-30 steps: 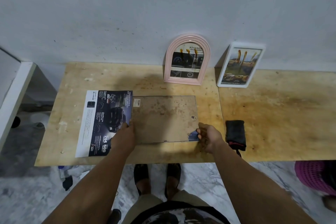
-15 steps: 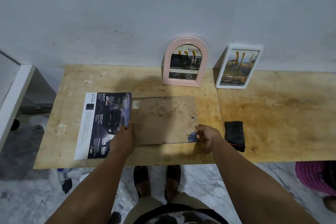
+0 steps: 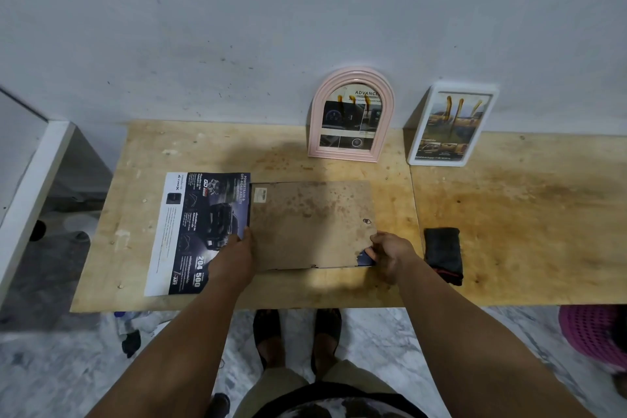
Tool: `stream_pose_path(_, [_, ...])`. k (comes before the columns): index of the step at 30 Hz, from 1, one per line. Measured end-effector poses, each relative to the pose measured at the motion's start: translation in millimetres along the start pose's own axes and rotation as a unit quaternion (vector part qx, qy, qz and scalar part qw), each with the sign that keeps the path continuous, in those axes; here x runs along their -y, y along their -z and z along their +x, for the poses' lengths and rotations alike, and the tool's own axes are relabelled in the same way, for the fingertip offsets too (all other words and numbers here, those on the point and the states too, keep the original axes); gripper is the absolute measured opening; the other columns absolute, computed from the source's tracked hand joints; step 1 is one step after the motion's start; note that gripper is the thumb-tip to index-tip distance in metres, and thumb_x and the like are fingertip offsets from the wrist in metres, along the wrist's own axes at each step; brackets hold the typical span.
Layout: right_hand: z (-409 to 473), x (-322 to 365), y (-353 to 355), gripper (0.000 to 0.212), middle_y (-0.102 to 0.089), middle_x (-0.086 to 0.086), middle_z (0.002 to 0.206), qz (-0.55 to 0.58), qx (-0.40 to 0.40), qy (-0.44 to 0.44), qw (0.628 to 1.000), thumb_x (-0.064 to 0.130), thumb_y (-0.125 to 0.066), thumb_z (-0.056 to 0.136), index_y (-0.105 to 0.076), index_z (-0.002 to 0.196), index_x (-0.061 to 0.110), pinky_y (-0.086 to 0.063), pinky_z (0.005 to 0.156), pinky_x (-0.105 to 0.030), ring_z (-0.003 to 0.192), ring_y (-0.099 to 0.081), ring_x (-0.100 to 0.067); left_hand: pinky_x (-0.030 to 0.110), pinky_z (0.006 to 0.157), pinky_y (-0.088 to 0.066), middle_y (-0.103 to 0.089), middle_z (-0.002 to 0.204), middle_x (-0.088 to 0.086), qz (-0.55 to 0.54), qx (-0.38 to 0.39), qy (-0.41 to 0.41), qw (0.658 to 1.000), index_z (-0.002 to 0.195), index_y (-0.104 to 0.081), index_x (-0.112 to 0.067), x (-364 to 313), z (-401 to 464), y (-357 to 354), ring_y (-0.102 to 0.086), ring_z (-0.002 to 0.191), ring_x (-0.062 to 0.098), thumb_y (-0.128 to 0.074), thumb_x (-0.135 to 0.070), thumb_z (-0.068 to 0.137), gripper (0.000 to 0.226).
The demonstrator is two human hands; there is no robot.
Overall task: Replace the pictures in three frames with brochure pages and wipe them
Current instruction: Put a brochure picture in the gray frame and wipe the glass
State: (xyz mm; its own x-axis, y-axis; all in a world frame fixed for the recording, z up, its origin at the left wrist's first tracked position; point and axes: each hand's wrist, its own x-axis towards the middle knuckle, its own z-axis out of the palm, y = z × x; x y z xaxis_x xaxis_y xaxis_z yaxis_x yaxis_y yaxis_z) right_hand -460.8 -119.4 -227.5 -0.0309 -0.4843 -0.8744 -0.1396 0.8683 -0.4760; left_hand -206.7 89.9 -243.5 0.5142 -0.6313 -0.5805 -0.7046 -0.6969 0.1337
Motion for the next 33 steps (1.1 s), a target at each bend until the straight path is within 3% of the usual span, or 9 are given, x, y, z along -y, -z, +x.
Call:
stream_pose_path(3, [-3,1,-1,0.018,-0.067,-0.022,0.126,0.017,-0.006,-0.007,1.0,-0.001,-0.058,0.101,-0.069,0.116,0.0,-0.06,0.064,-0.03,0.104,-0.067,-0.032,0.051,0.093,-0.052,-0.035,0.15,0.022,0.005,0.003,-0.001,1.0,0.16,-0.013,-0.015,-1,1,0,-0.055,0.123,0.039,-0.039,-0.006,0.099,0.067])
stream_pose_path(6, [-5,-2,1,0.024,-0.069,-0.024,0.121,0.036,0.0,-0.001,0.999,-0.002,-0.057,0.1,-0.067,0.121,-0.002,-0.052,0.044,-0.027,0.066,-0.059,-0.025,0.051,0.092,-0.052,-0.036,0.149,0.022,0.005,0.0,-0.001,1.0,0.16,-0.013,-0.015,-1,1,1,-0.055,0.122,0.039,-0.037,-0.007,0.101,0.065])
stream_pose_path(10, [-1,-12,5,0.029,-0.071,-0.024,0.109,0.053,-0.005,0.005,0.999,-0.004,-0.057,0.098,-0.064,0.126,-0.002,-0.042,0.066,-0.038,0.05,-0.038,-0.024,0.052,0.093,-0.052,-0.037,0.148,0.022,0.003,-0.004,0.001,1.0,0.16,-0.014,-0.015,-2,1,1,-0.055,0.122,0.04,-0.036,-0.01,0.103,0.062])
stream_pose_path(17, [-1,-15,6,0.02,-0.071,-0.018,0.102,0.037,-0.008,0.014,0.999,-0.001,-0.06,0.097,-0.067,0.115,0.004,-0.041,0.069,-0.037,0.055,-0.043,-0.024,0.052,0.092,-0.051,-0.036,0.149,0.023,0.02,0.002,0.004,1.0,0.16,-0.012,-0.015,-4,1,3,-0.054,0.123,0.041,-0.034,-0.009,0.102,0.063])
stream_pose_path(21, [2,-16,6,0.01,-0.072,-0.019,0.101,0.013,-0.023,0.059,0.998,-0.004,-0.063,0.095,-0.068,0.099,0.004,-0.057,0.078,-0.042,0.081,-0.066,-0.032,0.052,0.092,-0.051,-0.038,0.148,0.022,0.026,0.002,0.006,1.0,0.16,-0.011,-0.015,-5,0,3,-0.054,0.123,0.04,-0.036,-0.01,0.102,0.063])
stream_pose_path(24, [8,-14,8,0.002,-0.069,-0.018,0.086,-0.106,-0.036,0.114,0.987,0.006,-0.071,0.09,-0.071,0.09,0.003,-0.053,0.068,-0.035,0.069,-0.063,-0.028,0.051,0.093,-0.051,-0.038,0.148,0.022,0.032,0.003,0.007,0.999,0.16,-0.01,-0.015,-6,0,3,-0.053,0.124,0.039,-0.038,-0.011,0.102,0.065])
stream_pose_path(26, [11,-11,9,0.018,-0.071,-0.013,0.083,-0.19,-0.052,0.158,0.967,0.023,-0.077,0.088,-0.074,0.088,0.005,-0.049,0.073,-0.035,0.075,-0.062,-0.027,0.051,0.093,-0.05,-0.038,0.148,0.023,0.037,0.003,0.008,0.999,0.16,-0.01,-0.014,-6,0,2,-0.053,0.124,0.04,-0.039,-0.011,0.102,0.064])
stream_pose_path(29, [12,-6,6,0.037,-0.067,-0.005,0.071,-0.215,-0.074,0.198,0.953,0.041,-0.082,0.083,-0.066,0.065,0.013,-0.046,0.073,-0.035,0.075,-0.059,-0.023,0.052,0.093,-0.051,-0.037,0.149,0.024,0.043,0.002,0.009,0.999,0.16,-0.01,-0.013,-6,1,1,-0.053,0.125,0.041,-0.037,-0.01,0.102,0.064])
stream_pose_path(33, [16,2,-1,0.028,-0.069,-0.009,0.095,-0.177,-0.058,0.21,0.96,0.028,-0.085,0.084,-0.067,0.089,0.007,-0.05,0.089,-0.039,0.092,-0.062,-0.024,0.051,0.092,-0.052,-0.038,0.148,0.022,0.036,0.003,0.014,0.999,0.16,-0.01,-0.015,-5,4,-1,-0.054,0.124,0.039,-0.037,-0.008,0.101,0.065])
